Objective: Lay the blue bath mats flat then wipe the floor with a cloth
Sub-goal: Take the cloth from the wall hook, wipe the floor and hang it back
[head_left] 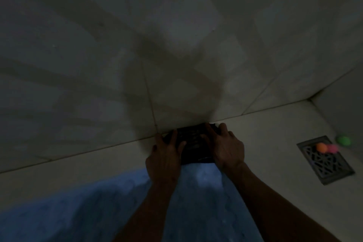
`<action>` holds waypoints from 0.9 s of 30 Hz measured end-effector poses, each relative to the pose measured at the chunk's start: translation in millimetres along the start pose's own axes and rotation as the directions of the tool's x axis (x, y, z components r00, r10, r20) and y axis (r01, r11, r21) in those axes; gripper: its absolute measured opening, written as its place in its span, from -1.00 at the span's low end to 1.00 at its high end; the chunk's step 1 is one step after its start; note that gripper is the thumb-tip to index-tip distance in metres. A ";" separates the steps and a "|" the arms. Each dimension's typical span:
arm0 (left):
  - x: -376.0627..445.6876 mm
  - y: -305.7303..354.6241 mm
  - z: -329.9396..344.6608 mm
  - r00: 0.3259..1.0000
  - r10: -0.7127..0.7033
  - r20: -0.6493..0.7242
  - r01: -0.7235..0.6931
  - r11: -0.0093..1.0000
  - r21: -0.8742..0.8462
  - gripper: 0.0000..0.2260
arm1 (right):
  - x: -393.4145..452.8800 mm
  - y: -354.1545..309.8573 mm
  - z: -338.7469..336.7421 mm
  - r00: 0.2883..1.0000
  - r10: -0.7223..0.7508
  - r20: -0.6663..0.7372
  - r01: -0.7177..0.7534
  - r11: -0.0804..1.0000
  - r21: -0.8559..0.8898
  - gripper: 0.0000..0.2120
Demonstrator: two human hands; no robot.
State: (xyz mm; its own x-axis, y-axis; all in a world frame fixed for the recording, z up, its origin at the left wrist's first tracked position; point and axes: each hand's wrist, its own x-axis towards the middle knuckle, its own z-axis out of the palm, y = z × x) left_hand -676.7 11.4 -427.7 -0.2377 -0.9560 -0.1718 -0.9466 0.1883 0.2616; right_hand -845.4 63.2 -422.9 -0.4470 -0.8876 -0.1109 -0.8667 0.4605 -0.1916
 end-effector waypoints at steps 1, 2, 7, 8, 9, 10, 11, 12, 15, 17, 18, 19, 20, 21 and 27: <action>0.7 7.8 2.4 1.000 0.002 -0.008 -0.002 1.000 -0.012 -0.51 | 2.9 7.9 -0.8 1.000 0.001 -0.015 -0.001 1.000 0.013 -0.56; 1.6 15.3 5.2 1.000 0.004 -0.014 -0.005 1.000 -0.023 -0.52 | 6.3 15.6 -1.5 1.000 0.004 -0.025 -0.004 1.000 0.019 -0.57; 5.1 53.6 17.3 1.000 0.016 0.012 -0.015 0.999 -0.042 -0.54 | 20.3 54.8 -2.5 0.998 0.021 -0.053 -0.021 1.000 0.004 -0.56; 5.5 62.4 19.4 1.000 0.020 0.018 -0.019 0.999 -0.040 -0.55 | 22.4 64.2 -2.9 0.998 0.024 -0.054 -0.024 1.000 0.013 -0.55; 6.0 72.0 21.3 0.999 0.026 0.023 -0.025 0.999 -0.036 -0.55 | 24.1 73.9 -3.6 0.998 0.025 -0.056 -0.023 0.999 0.024 -0.55; 6.7 81.9 23.6 0.999 0.033 0.024 -0.032 0.999 -0.030 -0.56 | 25.5 83.1 -4.8 0.998 0.027 -0.062 -0.025 0.999 0.033 -0.55; 7.2 91.8 26.2 0.999 0.039 0.021 -0.038 0.999 -0.022 -0.57 | 26.8 92.2 -6.6 0.997 0.031 -0.073 -0.029 0.999 0.034 -0.55; 7.9 102.4 29.2 0.999 0.045 0.016 -0.044 0.999 -0.014 -0.58 | 28.0 101.3 -8.8 0.996 0.037 -0.085 -0.035 0.999 0.026 -0.55; 8.6 133.8 38.4 0.998 0.067 0.011 -0.068 0.998 0.013 -0.59 | 31.4 129.3 -16.1 0.992 0.067 -0.110 -0.068 0.998 -0.009 -0.54; 9.3 152.8 45.3 0.996 0.088 0.015 -0.088 0.996 0.030 -0.59 | 34.3 147.6 -20.1 0.991 0.089 -0.104 -0.090 0.996 -0.007 -0.54; 9.6 160.8 48.8 0.995 0.099 0.018 -0.100 0.994 0.036 -0.59 | 35.1 156.2 -21.9 0.990 0.101 -0.096 -0.101 0.995 0.003 -0.54; 10.1 168.4 51.7 0.994 0.110 0.020 -0.110 0.993 0.037 -0.58 | 35.6 164.0 -23.8 0.990 0.115 -0.086 -0.114 0.993 0.014 -0.54; 10.1 174.6 54.4 0.993 0.117 0.024 -0.117 0.993 0.032 -0.58 | 35.4 170.9 -25.4 0.989 0.128 -0.077 -0.127 0.992 0.021 -0.53; 9.3 180.0 56.9 0.992 0.123 0.029 -0.124 0.992 0.029 -0.57 | 34.1 177.1 -26.5 0.987 0.139 -0.075 -0.138 0.990 0.021 -0.53; -14.4 199.5 65.8 0.990 0.116 0.084 -0.119 0.992 0.042 -0.53 | 9.0 198.5 -25.0 0.982 0.183 -0.044 -0.181 0.982 0.057 -0.53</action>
State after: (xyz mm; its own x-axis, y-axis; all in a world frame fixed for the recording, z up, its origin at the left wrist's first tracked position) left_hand -876.4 77.5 -435.6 -0.3629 -0.9057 -0.2191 -0.9198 0.3106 0.2398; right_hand -1027.0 146.4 -437.6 -0.6076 -0.7878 -0.1014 -0.7577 0.6132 -0.2233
